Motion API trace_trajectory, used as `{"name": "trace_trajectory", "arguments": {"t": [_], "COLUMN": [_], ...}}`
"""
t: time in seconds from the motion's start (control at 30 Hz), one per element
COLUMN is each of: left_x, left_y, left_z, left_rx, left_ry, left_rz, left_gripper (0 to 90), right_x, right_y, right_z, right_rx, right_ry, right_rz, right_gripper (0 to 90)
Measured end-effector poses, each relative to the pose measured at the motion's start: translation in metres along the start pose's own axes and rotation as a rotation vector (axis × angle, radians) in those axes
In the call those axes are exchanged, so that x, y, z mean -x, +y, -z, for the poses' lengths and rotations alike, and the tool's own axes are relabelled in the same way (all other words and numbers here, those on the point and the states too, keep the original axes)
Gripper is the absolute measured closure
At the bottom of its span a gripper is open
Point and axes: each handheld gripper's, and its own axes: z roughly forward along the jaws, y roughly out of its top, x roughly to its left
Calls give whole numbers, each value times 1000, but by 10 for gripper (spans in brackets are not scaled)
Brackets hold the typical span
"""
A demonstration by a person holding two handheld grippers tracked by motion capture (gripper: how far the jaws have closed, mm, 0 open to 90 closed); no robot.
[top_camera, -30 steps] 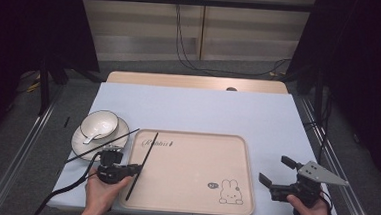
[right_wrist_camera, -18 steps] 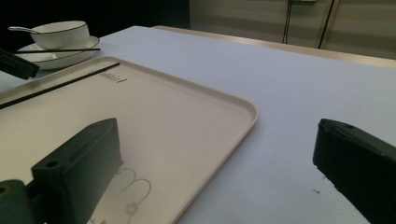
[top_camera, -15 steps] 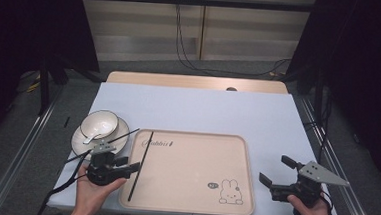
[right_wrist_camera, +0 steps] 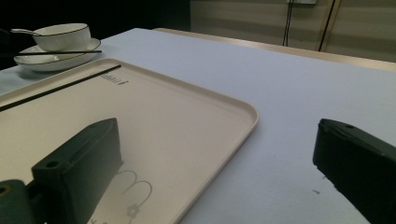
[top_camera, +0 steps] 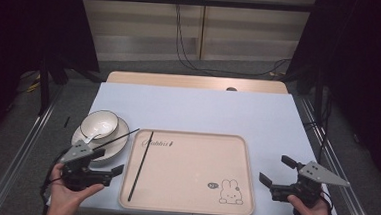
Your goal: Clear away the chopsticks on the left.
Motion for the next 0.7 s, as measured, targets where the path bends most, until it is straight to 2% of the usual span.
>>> {"name": "trace_trajectory", "arguments": {"t": [0.03,0.07,0.13,0.2,0.27,0.33,0.37,0.4,0.43,0.5,0.6,0.7], "left_x": [-5,-10,-18,-25,-34,-42,-47,-52,-57,-66,-75,-85], "left_y": [-2,-4,-7,-10,-12,-14,-15,-16,-18,-20,-21,-19], "left_z": [4,8,15,20,24,26,27,27,27,26,22,16], "left_rx": [-3,12,22,36,41,39,36,32,19,-11,-43,-64], "left_ry": [10,-11,5,22,25,44,36,56,59,46,36,27], "left_rz": [-9,-18,-25,-63,-81,-83,-83,-80,-82,-72,-82,-71], "left_gripper": [79,57,106,104,105,105,104,112,116,156,167,154], "right_x": [0,0,0,0,0,-1,-1,-1,-1,0,0,0], "right_y": [0,0,0,0,0,0,0,0,0,0,0,0], "right_z": [0,0,0,-1,-1,-1,-1,-1,-1,-1,-1,-1], "right_rx": [1,0,0,-1,-3,-2,-2,-3,-2,-2,0,2], "right_ry": [-1,0,0,-1,0,4,5,6,5,1,-6,-3], "right_rz": [1,0,-1,4,3,-1,2,0,2,2,5,4], "right_gripper": [6,7,7,7,7,6,6,7,7,7,6,6]}}
